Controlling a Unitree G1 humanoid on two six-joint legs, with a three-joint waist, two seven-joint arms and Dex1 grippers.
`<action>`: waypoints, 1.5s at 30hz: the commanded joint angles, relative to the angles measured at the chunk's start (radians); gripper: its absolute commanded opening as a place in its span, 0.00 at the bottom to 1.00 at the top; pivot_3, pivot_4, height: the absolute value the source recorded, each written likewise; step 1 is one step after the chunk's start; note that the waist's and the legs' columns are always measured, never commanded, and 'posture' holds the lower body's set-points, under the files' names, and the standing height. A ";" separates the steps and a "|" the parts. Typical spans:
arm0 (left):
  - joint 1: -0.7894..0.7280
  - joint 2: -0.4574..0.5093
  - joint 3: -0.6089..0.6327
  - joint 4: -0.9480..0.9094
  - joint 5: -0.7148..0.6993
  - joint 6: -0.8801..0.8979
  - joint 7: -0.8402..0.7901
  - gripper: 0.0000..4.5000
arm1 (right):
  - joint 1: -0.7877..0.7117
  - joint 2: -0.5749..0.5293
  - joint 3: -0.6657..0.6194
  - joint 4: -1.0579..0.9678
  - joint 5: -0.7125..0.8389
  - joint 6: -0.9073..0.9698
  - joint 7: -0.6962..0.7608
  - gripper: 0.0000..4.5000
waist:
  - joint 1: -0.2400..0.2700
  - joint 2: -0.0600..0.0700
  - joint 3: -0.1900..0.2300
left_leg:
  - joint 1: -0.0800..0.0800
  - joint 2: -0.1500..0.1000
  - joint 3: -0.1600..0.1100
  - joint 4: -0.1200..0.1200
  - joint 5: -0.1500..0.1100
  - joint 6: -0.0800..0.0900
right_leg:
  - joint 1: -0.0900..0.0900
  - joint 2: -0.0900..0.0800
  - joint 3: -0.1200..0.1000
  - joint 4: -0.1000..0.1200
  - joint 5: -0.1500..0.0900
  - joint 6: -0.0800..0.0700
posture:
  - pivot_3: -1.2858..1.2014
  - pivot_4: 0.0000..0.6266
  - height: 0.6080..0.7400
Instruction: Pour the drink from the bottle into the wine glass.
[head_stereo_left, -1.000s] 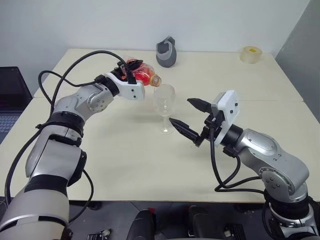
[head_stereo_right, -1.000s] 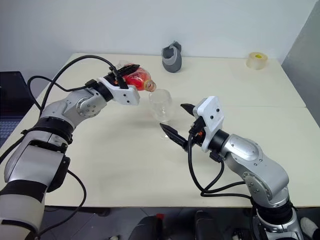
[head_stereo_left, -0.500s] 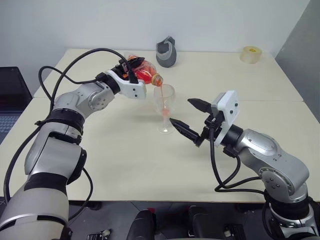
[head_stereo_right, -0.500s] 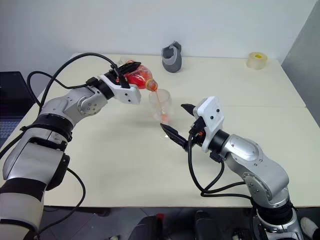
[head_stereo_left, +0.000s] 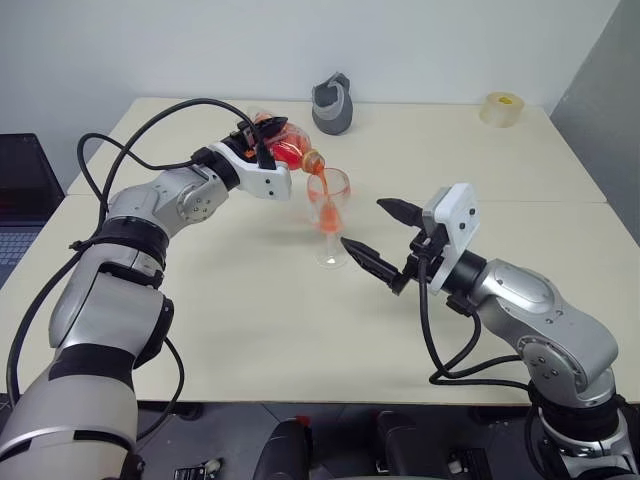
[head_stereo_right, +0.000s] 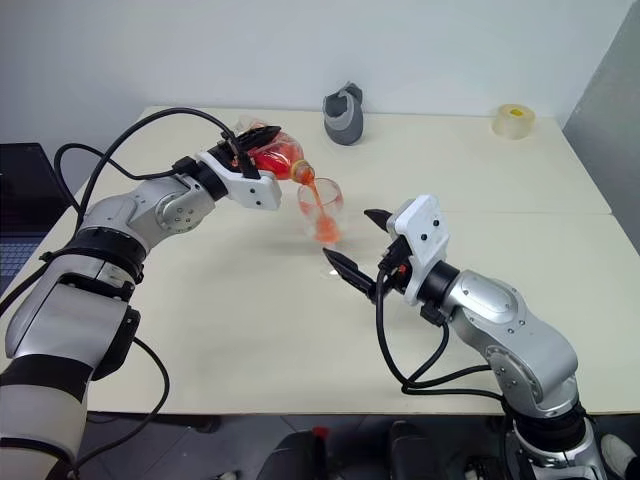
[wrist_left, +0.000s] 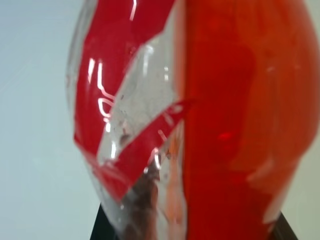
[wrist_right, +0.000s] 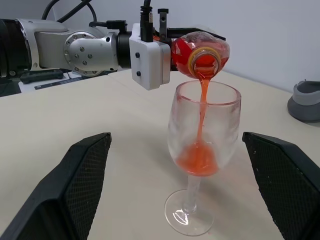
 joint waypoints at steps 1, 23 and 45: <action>-0.045 0.021 0.008 -0.009 -0.006 -0.005 0.027 0.23 | 0.001 0.004 0.001 -0.044 -0.001 -0.019 0.008 1.00 | 0.000 0.000 0.000 | 0.000 0.000 0.000 0.000 0.000 0.000 | 0.000 0.000 0.000 0.000 0.000 0.000 | 0.52 0.24 1.00; -0.053 0.022 -0.001 0.005 -0.001 -0.004 0.033 0.23 | 0.103 -0.087 -0.090 -0.127 0.081 0.022 0.061 1.00 | 0.000 0.000 0.000 | 0.000 0.000 0.000 0.000 0.000 0.000 | 0.000 0.000 0.000 0.000 0.000 0.000 | 0.52 0.24 1.00; -0.066 0.005 -0.023 0.017 0.002 -0.009 0.054 0.23 | 0.187 -0.064 -0.122 -0.186 0.110 -0.042 0.013 1.00 | 0.000 0.000 0.000 | 0.000 0.000 0.001 0.001 0.000 0.000 | 0.000 0.000 0.001 0.001 0.000 0.000 | 0.52 0.24 1.00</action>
